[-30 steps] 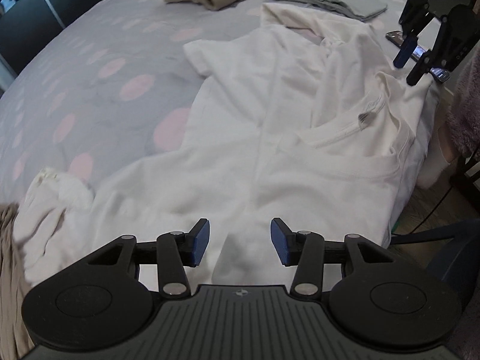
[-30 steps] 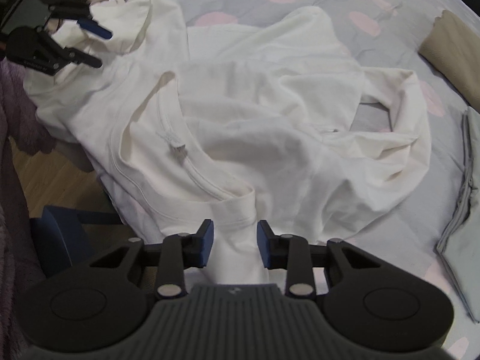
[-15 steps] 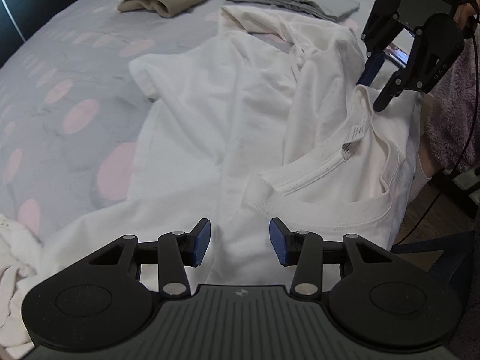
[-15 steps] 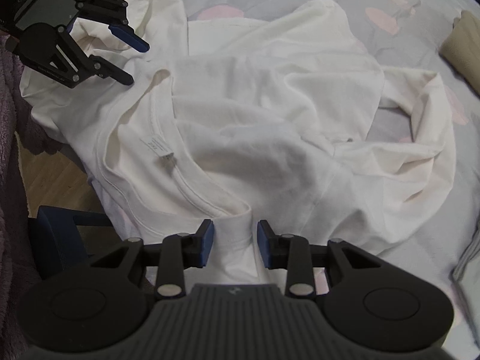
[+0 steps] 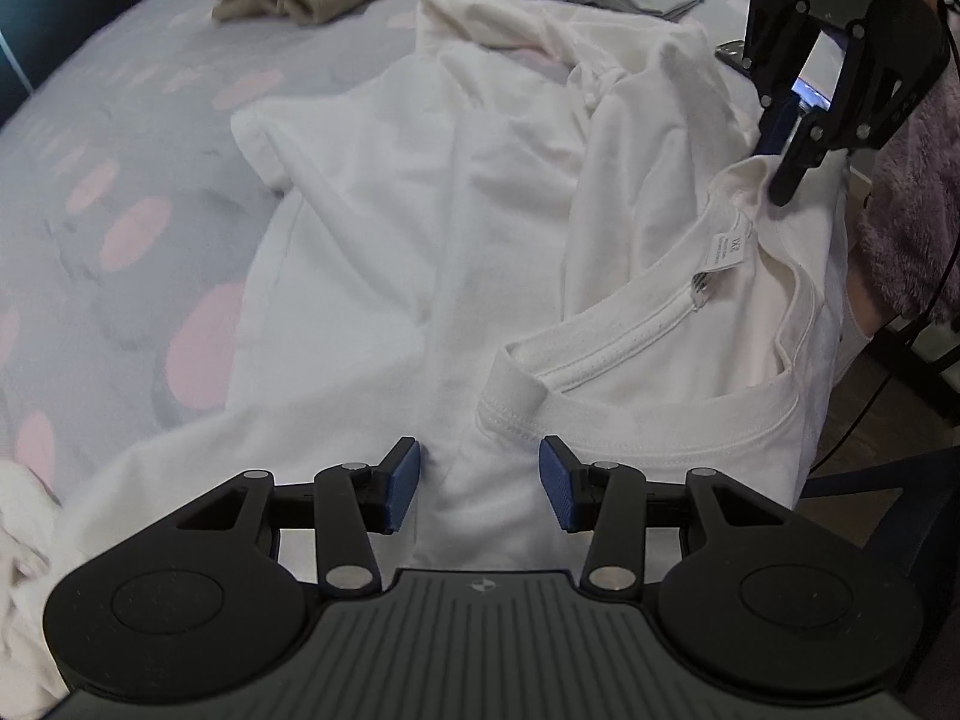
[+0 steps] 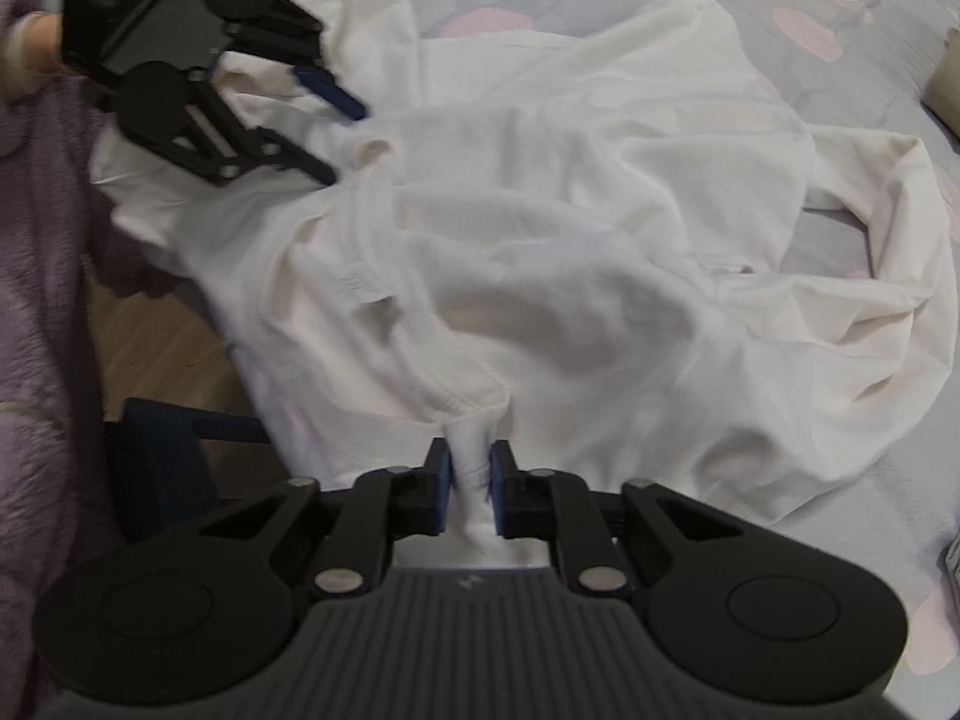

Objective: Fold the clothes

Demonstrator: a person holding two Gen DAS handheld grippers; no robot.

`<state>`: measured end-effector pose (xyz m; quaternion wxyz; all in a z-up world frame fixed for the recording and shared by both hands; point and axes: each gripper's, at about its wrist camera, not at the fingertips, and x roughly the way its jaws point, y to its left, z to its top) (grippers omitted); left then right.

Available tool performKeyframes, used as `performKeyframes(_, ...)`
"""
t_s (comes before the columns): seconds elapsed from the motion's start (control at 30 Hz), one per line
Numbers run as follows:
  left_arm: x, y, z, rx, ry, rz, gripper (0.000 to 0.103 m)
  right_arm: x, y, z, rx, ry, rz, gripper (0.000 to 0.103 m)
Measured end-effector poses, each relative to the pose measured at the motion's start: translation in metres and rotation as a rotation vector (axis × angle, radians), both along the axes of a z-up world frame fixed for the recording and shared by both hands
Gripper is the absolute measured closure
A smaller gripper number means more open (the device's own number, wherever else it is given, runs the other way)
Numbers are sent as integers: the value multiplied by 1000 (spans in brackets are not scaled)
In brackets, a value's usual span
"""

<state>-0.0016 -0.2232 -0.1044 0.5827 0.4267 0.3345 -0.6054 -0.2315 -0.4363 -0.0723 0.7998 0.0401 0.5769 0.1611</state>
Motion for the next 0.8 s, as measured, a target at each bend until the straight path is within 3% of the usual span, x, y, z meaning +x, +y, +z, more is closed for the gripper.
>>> performKeyframes(0.2,-10,3,2,-7,-56,-70,61,-20,11,12,102,-36,85,91)
performKeyframes(0.6,-21,4,0,25,-64,-170,58,-43,32,-5,154,55,163,92)
performKeyframes(0.8,-17,1,-3,79,-10,-134,79,-44,31,-6,132,60,155,92)
